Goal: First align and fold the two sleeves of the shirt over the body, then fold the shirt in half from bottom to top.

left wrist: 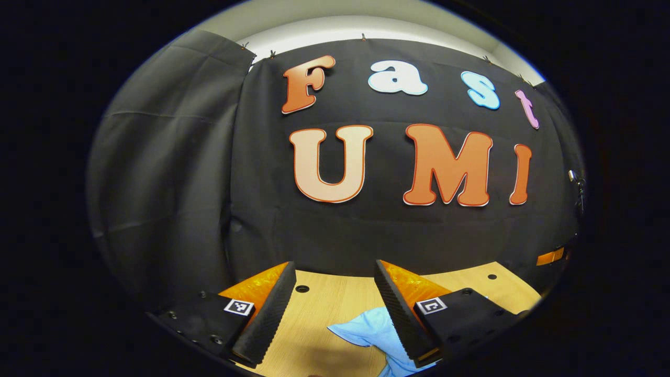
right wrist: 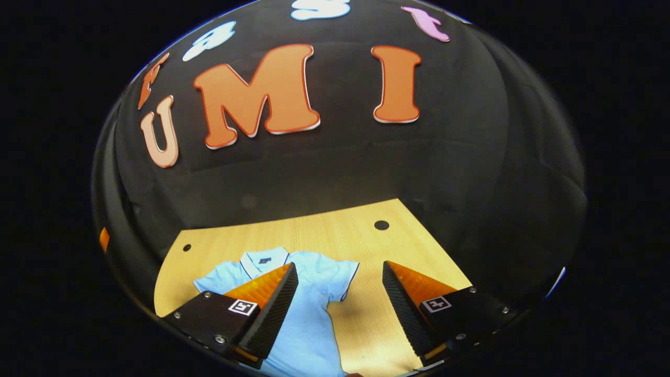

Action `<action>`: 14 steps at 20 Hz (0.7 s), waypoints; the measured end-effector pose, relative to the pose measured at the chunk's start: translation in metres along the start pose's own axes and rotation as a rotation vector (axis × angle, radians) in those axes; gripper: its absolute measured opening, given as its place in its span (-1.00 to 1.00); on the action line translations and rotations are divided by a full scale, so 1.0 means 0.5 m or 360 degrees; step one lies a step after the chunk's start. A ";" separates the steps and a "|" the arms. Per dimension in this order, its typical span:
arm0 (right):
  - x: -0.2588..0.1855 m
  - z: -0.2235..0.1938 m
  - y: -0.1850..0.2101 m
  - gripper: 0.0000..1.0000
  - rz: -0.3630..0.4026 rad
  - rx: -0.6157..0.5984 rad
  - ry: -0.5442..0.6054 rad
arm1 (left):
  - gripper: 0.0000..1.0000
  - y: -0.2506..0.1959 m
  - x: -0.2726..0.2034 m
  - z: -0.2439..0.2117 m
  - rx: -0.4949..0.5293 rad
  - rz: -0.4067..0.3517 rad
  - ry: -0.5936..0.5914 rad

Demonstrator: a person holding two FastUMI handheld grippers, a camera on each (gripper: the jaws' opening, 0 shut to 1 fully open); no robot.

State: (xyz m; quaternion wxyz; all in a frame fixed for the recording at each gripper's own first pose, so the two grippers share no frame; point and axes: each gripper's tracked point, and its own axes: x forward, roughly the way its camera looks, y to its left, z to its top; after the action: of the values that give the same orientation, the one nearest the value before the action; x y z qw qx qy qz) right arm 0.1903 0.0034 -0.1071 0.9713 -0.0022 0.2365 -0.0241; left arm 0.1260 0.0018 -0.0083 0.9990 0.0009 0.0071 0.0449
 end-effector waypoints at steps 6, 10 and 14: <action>0.175 -0.051 0.006 0.96 0.0012 -0.0049 0.0337 | 0.94 -0.003 0.055 -0.029 0.0002 0.0044 0.0043; 0.268 -0.101 -0.014 0.97 -0.0052 -0.0012 0.0538 | 0.94 -0.003 0.092 -0.042 0.0035 0.0021 0.0077; 0.338 -0.171 -0.023 0.96 -0.0088 -0.0007 0.0783 | 0.94 0.003 0.120 -0.063 0.0032 0.0010 0.0114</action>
State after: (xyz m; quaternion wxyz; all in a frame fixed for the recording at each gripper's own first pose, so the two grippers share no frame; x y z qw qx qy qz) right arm 0.3004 -0.0155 -0.2604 0.8834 -0.0049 0.4658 -0.0500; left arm 0.1850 0.0087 -0.0404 0.9979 0.0092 0.0433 0.0479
